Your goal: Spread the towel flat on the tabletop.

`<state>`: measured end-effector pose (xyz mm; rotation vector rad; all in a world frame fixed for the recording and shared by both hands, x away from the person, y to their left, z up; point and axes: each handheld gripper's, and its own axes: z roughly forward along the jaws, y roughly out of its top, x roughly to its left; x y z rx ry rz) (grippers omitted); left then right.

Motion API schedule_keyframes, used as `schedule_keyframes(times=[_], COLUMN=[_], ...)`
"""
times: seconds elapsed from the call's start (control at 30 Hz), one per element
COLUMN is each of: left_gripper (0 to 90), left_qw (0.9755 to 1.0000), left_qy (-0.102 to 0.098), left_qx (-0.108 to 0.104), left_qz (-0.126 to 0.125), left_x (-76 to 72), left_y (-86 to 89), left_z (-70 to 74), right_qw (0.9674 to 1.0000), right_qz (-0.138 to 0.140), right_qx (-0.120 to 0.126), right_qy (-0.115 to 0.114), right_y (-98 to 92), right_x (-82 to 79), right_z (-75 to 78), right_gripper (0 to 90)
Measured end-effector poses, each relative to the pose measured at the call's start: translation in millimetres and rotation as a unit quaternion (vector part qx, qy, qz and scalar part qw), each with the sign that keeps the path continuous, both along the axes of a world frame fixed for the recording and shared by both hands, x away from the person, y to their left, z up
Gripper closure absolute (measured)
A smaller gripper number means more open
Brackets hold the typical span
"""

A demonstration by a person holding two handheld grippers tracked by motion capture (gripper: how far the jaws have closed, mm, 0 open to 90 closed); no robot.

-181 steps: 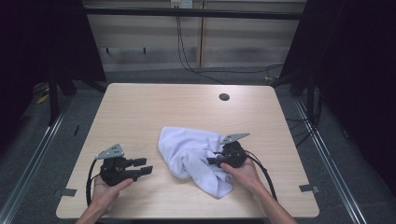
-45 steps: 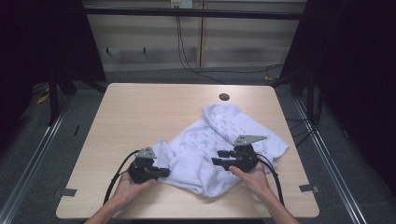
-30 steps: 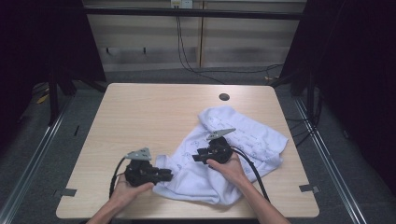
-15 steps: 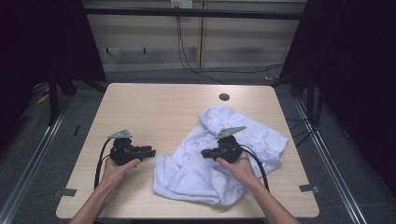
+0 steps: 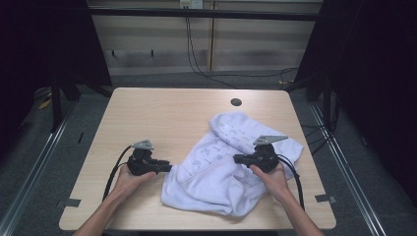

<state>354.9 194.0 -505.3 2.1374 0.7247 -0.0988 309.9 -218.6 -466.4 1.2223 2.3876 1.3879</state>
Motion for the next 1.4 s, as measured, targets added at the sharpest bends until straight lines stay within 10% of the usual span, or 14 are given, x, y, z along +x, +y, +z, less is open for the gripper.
schedule_keyframes(times=[0.2, 0.5, 0.77, 1.07, 1.23, 1.4], left_gripper=[89.0, 89.2, 89.3, 89.4, 89.4, 89.3], left_qw=[0.9997, 0.9943, 0.9819, 0.9683, 0.9744, 0.9838], left_qy=[-0.002, -0.039, -0.084, -0.157, -0.143, -0.096], left_qx=[-0.013, -0.095, -0.156, -0.188, -0.172, -0.151], left_qz=[-0.019, 0.028, 0.067, 0.048, 0.019, 0.0], left_x=[-9.9, -7.9, -2.8, -26.1, -58.6, -100.0], left_y=[-2.6, 13.1, 22.8, 34.6, 41.1, 55.0], left_z=[6.1, 39.7, 81.3, 155.0, 141.1, 92.3], right_qw=[0.9995, 0.9956, 0.9899, 0.9818, 0.9825, 0.9902], right_qz=[-0.028, -0.077, -0.104, -0.085, -0.06, -0.031], right_qx=[0.01, 0.04, 0.056, 0.083, 0.084, 0.089], right_qy=[-0.008, -0.036, -0.078, -0.148, -0.155, -0.103], right_y=[-26.8, -64.5, -88.2, -95.0, -94.3, -93.5], right_x=[-7.1, -16.7, -20.9, -46.2, -77.9, -122.6], right_z=[6.4, 28.8, 68.5, 135.1, 137.9, 88.2], right_gripper=[88.1, 88.1, 88.1, 88.2, 88.2, 88.2])
